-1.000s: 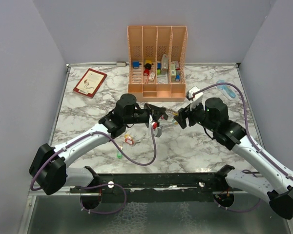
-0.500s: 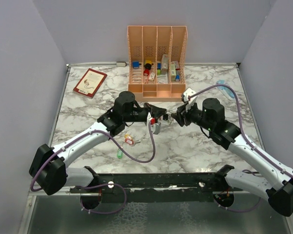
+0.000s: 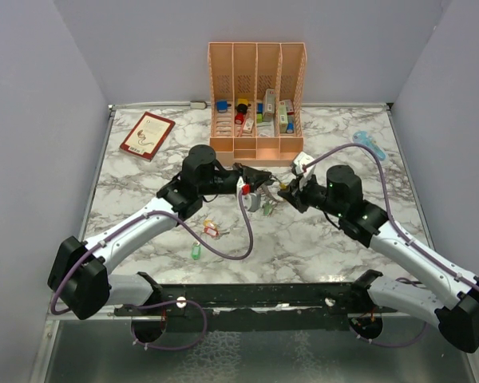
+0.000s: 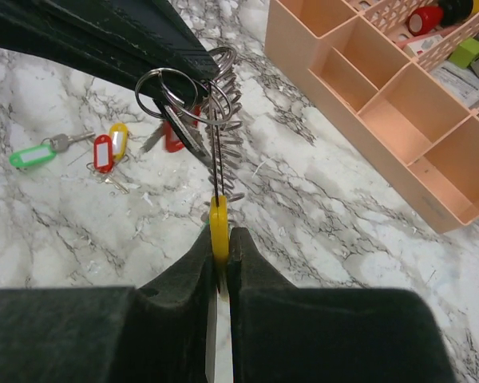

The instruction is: Put the keys on the keyring

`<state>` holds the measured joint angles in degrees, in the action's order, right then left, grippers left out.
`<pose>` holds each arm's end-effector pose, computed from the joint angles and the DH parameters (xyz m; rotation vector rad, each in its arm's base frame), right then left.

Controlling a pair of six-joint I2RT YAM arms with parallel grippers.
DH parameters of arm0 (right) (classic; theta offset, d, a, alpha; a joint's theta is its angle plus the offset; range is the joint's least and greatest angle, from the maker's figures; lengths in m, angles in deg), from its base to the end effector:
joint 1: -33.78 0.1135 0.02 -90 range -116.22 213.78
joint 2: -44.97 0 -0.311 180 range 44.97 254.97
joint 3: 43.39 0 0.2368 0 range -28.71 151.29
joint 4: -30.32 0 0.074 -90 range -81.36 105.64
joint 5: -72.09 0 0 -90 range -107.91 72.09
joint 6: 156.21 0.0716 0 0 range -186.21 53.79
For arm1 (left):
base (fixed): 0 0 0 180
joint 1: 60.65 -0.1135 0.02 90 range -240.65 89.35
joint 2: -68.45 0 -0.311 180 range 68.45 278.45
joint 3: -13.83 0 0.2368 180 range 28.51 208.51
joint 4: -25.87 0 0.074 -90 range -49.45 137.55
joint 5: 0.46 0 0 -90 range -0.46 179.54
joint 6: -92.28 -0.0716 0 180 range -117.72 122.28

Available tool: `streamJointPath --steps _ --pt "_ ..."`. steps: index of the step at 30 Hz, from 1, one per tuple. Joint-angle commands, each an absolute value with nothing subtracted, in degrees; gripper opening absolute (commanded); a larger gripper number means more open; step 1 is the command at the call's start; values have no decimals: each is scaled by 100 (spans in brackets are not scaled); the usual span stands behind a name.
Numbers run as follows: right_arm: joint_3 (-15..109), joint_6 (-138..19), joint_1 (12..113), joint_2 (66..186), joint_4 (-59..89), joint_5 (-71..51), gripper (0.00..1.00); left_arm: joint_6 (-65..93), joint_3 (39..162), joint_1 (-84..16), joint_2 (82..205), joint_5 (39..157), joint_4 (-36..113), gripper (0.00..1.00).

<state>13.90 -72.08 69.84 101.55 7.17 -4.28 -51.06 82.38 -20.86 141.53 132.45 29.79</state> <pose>0.1665 0.1421 0.3212 -0.8604 1.8009 0.5762 0.1921 -0.2234 0.3738 1.5443 0.7107 -0.4645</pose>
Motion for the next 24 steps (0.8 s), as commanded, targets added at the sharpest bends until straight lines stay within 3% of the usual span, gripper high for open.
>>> streamJointPath --steps 1,4,11,13,21,24 --pt "1593 -6951 6894 10099 757 -649 2 -4597 8357 -2157 14050 13404 2474 0" --pt "1800 -6710 6893 10015 352 -891 2 -4229 8366 -2288 14097 13229 2255 7" --pt "2694 -6319 6894 10260 -1011 -1551 1 -3969 8635 -2607 14204 13312 2544 52" --pt "2973 -6258 6894 10464 -1442 -1674 1 -4037 8794 -2662 14231 13387 2834 59" --pt "4873 -5435 6894 12203 -4466 -1714 1 -4097 9459 -3053 14561 12610 3773 63" --pt "5059 -5356 6891 12524 -4874 -1481 1 -3955 9786 -3284 14746 12265 4076 63"
